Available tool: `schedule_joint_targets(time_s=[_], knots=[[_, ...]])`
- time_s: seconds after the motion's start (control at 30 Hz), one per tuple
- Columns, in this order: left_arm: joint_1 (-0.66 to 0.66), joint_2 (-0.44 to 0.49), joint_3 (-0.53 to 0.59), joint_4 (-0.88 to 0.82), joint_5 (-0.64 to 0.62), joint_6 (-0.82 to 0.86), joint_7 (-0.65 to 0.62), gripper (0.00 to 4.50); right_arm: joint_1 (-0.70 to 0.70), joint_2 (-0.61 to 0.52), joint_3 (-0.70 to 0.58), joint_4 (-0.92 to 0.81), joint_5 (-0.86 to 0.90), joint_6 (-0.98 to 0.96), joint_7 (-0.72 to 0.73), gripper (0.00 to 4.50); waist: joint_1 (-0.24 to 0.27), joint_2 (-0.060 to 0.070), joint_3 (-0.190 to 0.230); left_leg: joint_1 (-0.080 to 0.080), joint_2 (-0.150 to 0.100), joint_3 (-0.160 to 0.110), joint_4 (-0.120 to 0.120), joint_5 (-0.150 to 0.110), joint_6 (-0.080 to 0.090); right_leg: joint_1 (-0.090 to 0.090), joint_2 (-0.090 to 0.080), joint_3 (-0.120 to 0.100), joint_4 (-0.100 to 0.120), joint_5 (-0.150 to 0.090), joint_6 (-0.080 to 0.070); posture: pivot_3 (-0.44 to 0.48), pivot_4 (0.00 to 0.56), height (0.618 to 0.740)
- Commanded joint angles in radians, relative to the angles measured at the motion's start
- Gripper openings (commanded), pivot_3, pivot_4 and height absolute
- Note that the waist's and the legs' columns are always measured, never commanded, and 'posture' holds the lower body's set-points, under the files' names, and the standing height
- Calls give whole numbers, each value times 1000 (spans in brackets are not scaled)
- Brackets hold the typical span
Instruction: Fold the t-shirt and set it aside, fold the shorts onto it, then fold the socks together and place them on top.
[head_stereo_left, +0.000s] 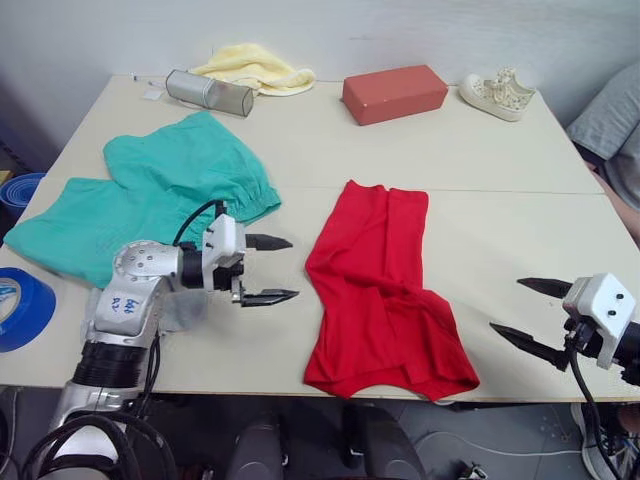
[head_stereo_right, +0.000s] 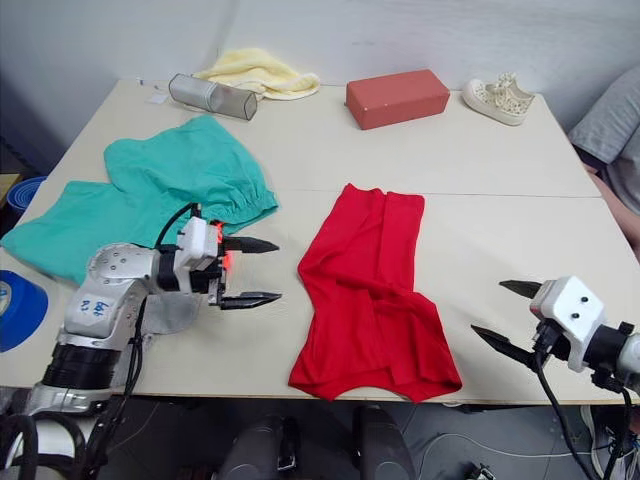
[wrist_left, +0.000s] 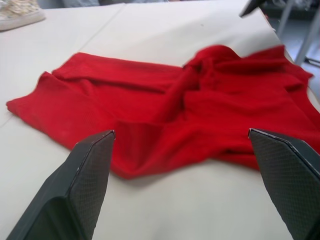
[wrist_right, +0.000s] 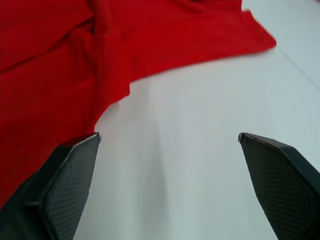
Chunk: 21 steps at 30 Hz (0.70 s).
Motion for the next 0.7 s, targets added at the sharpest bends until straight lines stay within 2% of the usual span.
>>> schedule_joint_targets(time_s=[0.03,0.17,0.3,0.37,0.47,0.7], knots=[[21,51,10,86,67,-295,-76,4467,-18,9,-2,45,-96,-268,43,4500,0,0,0,0,0,0,0,0,0,0,0,0,0,0,0,0,150,740],[10,35,-28,204,165,-630,-63,4467,-46,-28,0,246,-259,-677,48,4500,4,1,0,1,0,1,0,-1,2,1,0,-1,-1,0,-1,0,150,740],[1,5,-88,274,221,-832,-50,4467,-41,-95,67,456,-333,-924,80,4500,3,2,0,1,-3,1,0,-2,3,3,-4,0,-2,0,0,0,150,740],[-5,-8,-116,294,251,-889,-29,4467,-57,-117,109,523,-360,-990,71,4500,0,2,0,3,-3,2,0,-2,3,4,-10,1,-3,0,0,0,150,740],[-8,-33,-157,317,298,-946,15,4467,-126,-119,179,600,-431,-1049,22,4500,-9,2,1,6,-2,4,0,-2,3,5,-10,2,-2,0,0,0,150,740],[-22,-72,-244,368,356,-1028,78,4467,-230,-94,323,669,-525,-1131,-62,4500,-31,0,-1,20,1,4,-4,-4,2,17,-9,2,-2,-1,-2,0,150,740]])
